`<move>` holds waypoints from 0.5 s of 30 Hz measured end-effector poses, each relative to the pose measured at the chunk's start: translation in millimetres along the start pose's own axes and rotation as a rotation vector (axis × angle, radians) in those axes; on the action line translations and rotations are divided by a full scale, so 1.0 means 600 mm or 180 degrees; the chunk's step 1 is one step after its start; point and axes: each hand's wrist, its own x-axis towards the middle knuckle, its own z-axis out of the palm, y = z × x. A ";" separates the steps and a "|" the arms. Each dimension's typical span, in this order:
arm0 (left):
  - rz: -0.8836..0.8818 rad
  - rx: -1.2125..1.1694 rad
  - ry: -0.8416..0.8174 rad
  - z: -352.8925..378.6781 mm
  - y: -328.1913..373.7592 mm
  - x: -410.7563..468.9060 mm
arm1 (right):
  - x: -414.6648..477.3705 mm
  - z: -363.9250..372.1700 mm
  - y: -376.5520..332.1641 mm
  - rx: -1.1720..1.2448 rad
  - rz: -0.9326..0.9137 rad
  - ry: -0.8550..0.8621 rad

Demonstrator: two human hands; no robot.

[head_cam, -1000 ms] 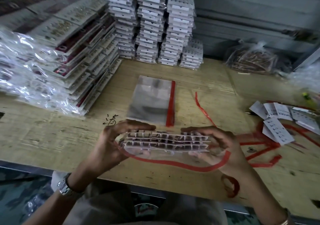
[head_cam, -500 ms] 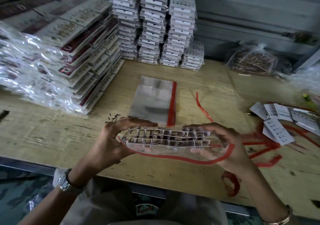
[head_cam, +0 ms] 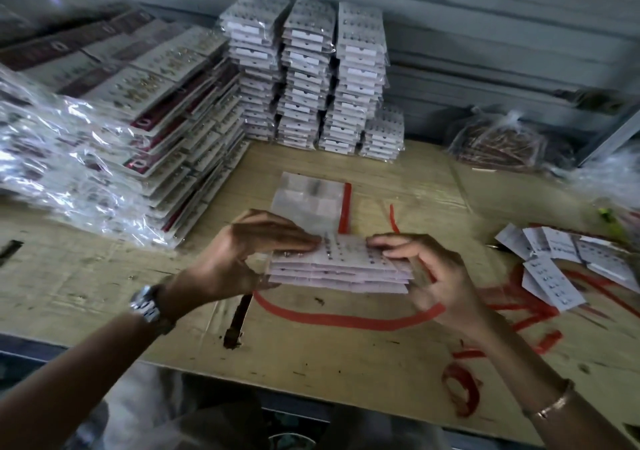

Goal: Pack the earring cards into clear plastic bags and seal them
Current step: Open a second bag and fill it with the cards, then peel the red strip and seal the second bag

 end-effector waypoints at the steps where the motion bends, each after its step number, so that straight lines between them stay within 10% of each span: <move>1: 0.0022 0.0223 0.0026 0.003 -0.019 0.007 | 0.011 -0.001 0.013 -0.0228 -0.0157 0.0021; 15: 0.0935 0.1330 -0.0581 0.050 -0.121 0.019 | 0.021 0.031 0.115 -0.2009 -0.0773 -0.0996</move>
